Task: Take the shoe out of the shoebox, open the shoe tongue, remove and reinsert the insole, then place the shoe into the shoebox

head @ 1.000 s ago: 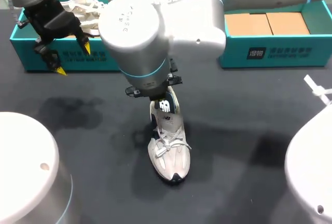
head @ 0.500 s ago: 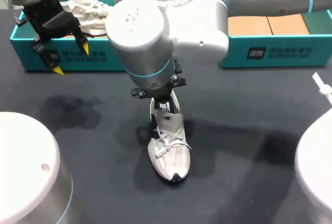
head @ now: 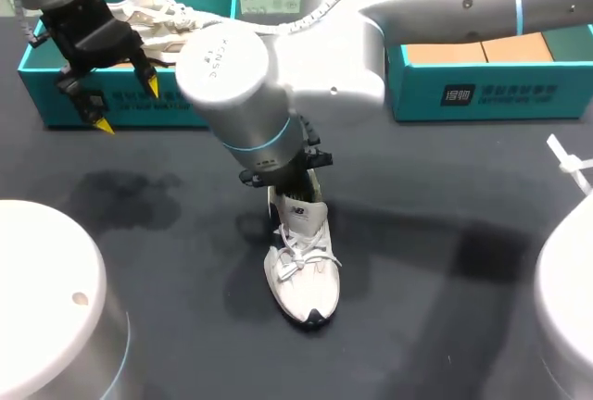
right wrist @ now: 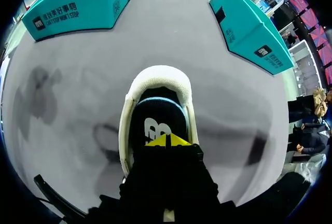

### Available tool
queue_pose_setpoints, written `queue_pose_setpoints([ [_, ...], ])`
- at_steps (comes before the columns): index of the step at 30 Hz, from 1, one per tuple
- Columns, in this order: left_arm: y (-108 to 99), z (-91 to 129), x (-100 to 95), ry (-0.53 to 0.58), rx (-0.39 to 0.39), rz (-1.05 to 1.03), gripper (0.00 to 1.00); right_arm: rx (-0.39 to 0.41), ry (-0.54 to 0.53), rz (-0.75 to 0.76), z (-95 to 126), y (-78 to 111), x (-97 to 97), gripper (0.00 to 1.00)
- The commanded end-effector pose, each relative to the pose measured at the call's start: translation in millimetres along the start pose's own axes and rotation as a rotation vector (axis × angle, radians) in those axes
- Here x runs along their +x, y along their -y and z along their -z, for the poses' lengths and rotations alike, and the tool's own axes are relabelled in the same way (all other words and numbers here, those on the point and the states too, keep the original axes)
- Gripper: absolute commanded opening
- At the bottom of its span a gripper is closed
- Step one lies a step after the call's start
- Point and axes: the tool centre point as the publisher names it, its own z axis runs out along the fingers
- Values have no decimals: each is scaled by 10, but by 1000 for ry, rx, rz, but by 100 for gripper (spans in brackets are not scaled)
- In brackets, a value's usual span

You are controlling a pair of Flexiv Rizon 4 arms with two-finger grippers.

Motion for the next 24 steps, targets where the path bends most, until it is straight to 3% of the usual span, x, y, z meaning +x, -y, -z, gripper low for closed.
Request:
queue_pose_setpoints([
  [1,0,-2,-2,-1,-2,0,100,12,-20,-13,-162,36,45,0],
  [5,0,-2,-2,-1,-2,0,100,15,-31,-11,-196,38,60,0],
  [14,0,-2,-2,-1,-2,0,100,-45,80,10,79,-79,-21,0],
  [24,0,-2,-2,-1,-2,0,100,57,61,20,-395,25,2,0],
])
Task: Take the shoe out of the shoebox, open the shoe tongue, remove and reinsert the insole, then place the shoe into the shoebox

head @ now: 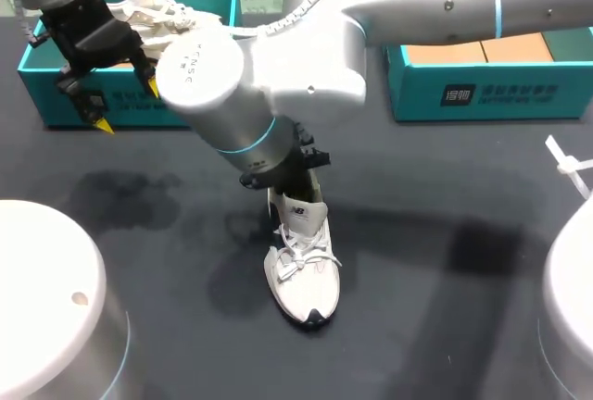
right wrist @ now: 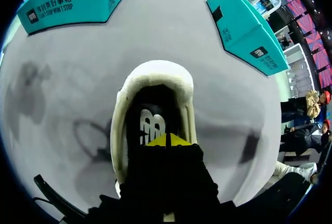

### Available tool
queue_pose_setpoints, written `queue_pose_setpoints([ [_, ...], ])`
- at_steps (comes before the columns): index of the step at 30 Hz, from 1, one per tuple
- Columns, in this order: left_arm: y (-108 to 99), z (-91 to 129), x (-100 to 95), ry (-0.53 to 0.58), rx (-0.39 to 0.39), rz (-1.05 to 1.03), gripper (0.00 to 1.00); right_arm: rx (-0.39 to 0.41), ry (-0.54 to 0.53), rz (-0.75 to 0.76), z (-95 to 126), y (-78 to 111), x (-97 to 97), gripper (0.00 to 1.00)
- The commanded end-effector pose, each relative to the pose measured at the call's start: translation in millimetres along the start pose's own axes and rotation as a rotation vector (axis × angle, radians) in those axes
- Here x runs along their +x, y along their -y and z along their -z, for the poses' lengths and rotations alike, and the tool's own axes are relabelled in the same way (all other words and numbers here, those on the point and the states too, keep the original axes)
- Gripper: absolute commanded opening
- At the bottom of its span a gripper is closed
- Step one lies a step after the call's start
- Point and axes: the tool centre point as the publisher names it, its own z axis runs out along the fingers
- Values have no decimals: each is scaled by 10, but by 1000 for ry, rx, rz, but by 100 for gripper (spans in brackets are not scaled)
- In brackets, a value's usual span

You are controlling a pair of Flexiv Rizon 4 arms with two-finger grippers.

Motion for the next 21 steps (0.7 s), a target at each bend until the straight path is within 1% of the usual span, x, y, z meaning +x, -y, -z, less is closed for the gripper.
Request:
queue_pose_setpoints([
  [1,-1,-1,-2,-1,-2,0,100,42,-17,0,-306,1,72,0],
  [3,-1,-1,-2,-1,-2,0,100,59,-31,1,-371,30,95,0],
  [6,-1,-1,-2,-1,-2,0,100,68,-55,1,-403,64,119,0],
  [8,-1,-1,-2,-1,-2,0,100,67,-56,1,-346,82,123,0],
  [13,-1,-1,-2,-1,-2,0,100,-8,-58,-9,-16,36,23,0],
  [15,-1,-1,-2,-1,-2,0,100,-26,-75,-9,58,-3,-8,0],
  [17,-1,-1,-2,-1,-2,0,100,-41,-98,-4,70,-52,-20,0],
  [21,-1,-1,-2,-1,-2,0,100,-30,-141,35,-64,-161,38,0],
])
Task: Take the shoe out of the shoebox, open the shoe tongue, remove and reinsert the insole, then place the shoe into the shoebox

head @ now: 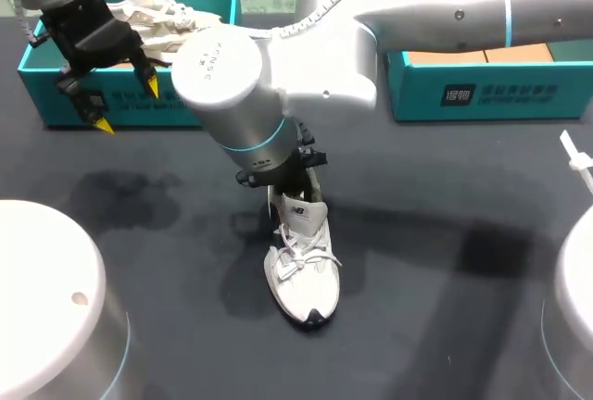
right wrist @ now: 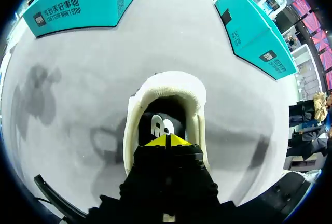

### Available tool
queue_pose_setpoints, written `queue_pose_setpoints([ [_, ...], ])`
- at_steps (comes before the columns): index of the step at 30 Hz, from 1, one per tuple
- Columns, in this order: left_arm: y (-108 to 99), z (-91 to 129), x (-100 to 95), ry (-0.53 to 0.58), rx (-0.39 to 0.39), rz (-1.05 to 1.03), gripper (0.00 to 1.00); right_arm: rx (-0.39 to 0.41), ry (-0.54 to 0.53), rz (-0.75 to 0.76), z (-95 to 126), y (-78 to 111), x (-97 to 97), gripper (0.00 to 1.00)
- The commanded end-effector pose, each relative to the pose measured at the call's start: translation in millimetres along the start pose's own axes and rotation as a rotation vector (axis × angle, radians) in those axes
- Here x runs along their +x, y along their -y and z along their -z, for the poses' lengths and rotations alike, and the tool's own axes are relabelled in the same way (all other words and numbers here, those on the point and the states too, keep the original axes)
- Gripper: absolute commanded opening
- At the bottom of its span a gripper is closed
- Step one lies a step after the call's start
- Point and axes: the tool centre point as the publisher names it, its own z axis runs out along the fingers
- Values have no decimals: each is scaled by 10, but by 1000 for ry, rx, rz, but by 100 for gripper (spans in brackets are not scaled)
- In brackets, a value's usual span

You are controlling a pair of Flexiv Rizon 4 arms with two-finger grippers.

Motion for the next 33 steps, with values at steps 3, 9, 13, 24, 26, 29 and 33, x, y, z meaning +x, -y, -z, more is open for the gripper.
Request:
queue_pose_setpoints([
  [3,0,-2,-2,-1,-2,0,100,14,-110,36,-295,-65,-25,0],
  [9,0,-2,-2,-1,-2,0,100,78,-190,28,-516,37,37,0],
  [13,0,-2,-2,-1,-2,0,100,101,-197,21,-480,190,86,0],
  [24,0,-2,-2,-1,-2,0,100,110,-151,9,-188,331,96,0],
  [26,0,-2,-2,-1,-2,0,100,89,-148,11,-73,243,74,0],
  [29,0,-2,-2,-1,-2,0,100,91,-149,15,23,138,29,0],
  [33,0,-2,-2,-1,-2,0,100,189,-154,16,60,74,-51,0],
])
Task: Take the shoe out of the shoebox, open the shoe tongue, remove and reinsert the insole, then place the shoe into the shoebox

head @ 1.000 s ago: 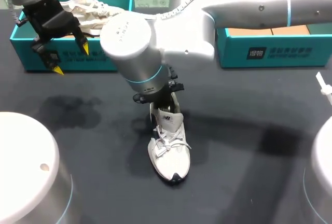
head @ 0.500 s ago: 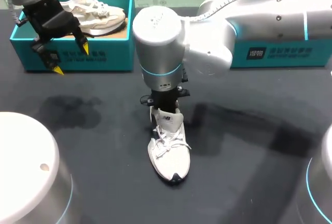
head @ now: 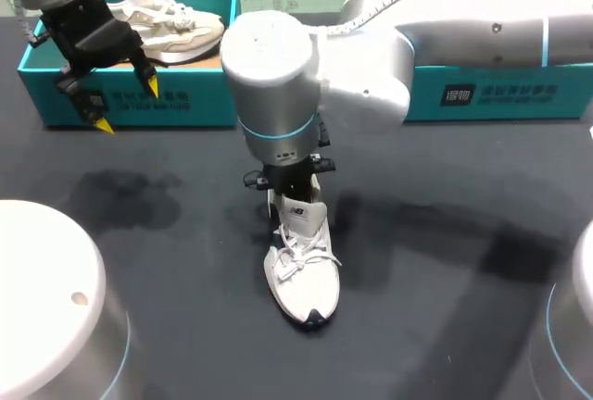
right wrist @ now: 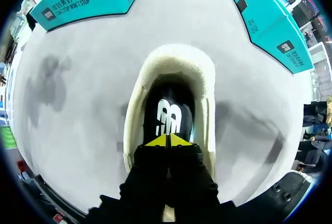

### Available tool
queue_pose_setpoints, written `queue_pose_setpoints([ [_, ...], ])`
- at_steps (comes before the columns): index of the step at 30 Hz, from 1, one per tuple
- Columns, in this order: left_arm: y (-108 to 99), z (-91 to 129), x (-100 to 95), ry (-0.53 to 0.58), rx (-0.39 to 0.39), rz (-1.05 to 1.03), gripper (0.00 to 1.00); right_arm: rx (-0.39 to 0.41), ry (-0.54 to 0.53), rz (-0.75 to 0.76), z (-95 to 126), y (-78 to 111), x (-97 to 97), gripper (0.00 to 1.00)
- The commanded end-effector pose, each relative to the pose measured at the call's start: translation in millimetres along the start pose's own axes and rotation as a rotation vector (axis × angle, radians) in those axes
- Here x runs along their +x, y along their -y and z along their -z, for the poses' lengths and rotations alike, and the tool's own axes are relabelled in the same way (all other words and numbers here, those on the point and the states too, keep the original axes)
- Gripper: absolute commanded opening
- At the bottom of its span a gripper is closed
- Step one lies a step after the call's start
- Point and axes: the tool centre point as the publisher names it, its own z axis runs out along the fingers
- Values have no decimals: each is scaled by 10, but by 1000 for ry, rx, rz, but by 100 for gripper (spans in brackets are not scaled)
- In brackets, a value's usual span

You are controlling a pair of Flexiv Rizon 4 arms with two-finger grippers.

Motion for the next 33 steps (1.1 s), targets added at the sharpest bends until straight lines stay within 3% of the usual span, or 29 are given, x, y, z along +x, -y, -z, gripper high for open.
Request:
queue_pose_setpoints([
  [1,0,-1,-2,-1,-2,0,100,96,-5,-3,76,-106,-106,0],
  [8,0,-1,-2,-1,-2,0,100,194,-53,-1,18,-12,-144,0],
  [10,0,-1,-2,-1,-2,0,100,210,-61,3,18,22,-121,18],
  [11,0,-1,-2,-1,-2,0,100,215,-55,-3,20,45,-111,33],
  [15,0,-1,-2,-1,-2,0,100,245,-42,-21,32,122,-69,49],
  [17,0,-1,-2,-1,-2,0,100,246,-40,-22,66,147,-46,75],
  [18,0,-1,-2,-1,-2,0,100,251,-24,-21,99,155,-30,97],
  [19,0,-1,-2,-1,-2,0,100,250,-10,-20,133,160,-11,100],
  [27,0,-1,-2,-1,-2,0,100,258,52,-9,299,181,132,100],
  [33,0,-1,-2,-1,-2,0,100,252,37,-26,265,233,85,100],
])
